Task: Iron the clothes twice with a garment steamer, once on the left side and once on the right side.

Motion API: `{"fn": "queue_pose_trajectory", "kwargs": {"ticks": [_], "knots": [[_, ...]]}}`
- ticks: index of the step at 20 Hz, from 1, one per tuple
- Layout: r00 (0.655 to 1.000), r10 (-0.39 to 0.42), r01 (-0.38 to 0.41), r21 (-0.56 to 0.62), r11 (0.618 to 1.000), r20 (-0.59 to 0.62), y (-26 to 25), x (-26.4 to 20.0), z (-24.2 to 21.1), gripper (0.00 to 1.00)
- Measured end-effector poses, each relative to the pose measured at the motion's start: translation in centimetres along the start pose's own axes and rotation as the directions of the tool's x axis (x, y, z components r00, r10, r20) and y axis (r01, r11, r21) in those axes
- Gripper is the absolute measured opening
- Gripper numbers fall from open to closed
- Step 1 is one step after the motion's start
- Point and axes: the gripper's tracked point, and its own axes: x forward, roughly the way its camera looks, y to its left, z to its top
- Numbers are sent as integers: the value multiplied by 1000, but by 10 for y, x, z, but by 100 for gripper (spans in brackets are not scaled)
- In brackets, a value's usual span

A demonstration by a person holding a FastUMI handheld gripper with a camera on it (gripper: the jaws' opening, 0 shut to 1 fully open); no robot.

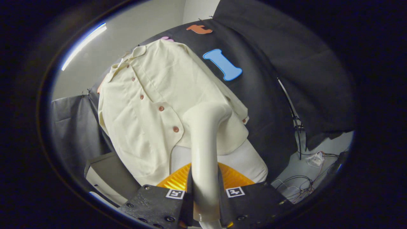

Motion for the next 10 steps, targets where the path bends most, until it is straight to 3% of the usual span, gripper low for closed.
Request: {"fn": "queue_pose_trajectory", "kwargs": {"ticks": [6,10], "knots": [[997,-56,57,-35,998,53,36,-32,21,32],[996,-23,29,-69,997,84,103,-72,31,32]]}}
